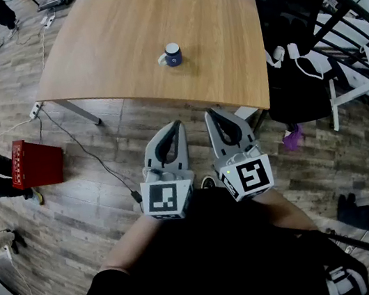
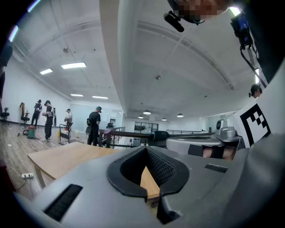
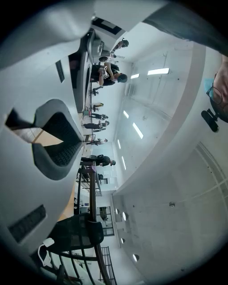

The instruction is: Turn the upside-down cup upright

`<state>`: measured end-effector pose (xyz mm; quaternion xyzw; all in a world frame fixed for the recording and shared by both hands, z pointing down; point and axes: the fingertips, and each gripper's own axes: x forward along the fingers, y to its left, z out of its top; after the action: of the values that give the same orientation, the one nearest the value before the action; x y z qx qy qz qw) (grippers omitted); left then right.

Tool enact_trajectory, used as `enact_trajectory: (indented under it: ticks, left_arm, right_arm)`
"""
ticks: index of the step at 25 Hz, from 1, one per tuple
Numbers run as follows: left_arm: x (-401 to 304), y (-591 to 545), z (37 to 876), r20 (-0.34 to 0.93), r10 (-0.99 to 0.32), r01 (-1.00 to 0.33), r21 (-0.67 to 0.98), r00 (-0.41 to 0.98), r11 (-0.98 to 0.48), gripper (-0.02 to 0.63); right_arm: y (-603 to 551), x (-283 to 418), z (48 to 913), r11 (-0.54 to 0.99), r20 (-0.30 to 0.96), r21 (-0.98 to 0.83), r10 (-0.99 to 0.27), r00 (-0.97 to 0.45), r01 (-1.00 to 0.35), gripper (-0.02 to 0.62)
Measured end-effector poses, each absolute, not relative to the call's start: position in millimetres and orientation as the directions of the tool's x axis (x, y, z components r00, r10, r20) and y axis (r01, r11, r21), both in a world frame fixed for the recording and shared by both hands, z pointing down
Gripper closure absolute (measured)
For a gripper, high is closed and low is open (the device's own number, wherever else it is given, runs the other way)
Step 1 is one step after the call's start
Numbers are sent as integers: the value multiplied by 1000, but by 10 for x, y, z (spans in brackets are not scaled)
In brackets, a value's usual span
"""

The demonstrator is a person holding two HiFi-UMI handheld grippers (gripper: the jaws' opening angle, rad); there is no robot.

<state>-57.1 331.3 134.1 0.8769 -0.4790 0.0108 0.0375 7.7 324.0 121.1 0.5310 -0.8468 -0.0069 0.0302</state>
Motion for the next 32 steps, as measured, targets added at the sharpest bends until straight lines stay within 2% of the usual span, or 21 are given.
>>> enact_trajectory:
  ticks: [13, 17, 21, 22, 24, 25, 32]
  left_arm:
    - [-789, 2763, 1687, 111, -839, -846, 69, 533, -528, 598]
    - [-783, 2114, 1891, 138, -858, -868, 76, 496, -490, 598]
    - [-757, 1394, 2087, 174, -884, -901, 84, 433, -425, 598]
    - [-751, 1205, 2148, 178, -887, -905, 85, 425, -416, 598]
    - [-748, 858, 2290, 177, -890, -908, 84, 419, -411, 598]
    - [-755, 696, 2376, 173, -891, -908, 81, 419, -411, 598]
    - [-925, -151, 3088, 193, -901, -922, 70, 388, -382, 598]
  right_arm:
    - [2645, 26, 1540, 399, 75, -10, -914, -398, -917, 583]
    - [1923, 94, 1800, 456, 120, -2, -884, -452, -890, 583]
    - [1083, 158, 2231, 574, 192, 1, -804, -563, -819, 580]
    - [882, 150, 2348, 609, 209, -4, -775, -596, -793, 568]
    - [535, 108, 2592, 668, 246, -17, -718, -651, -744, 435]
    - [376, 87, 2720, 683, 264, -20, -701, -663, -730, 407]
    - [-434, -107, 3579, 710, 318, -84, -646, -694, -699, 336]
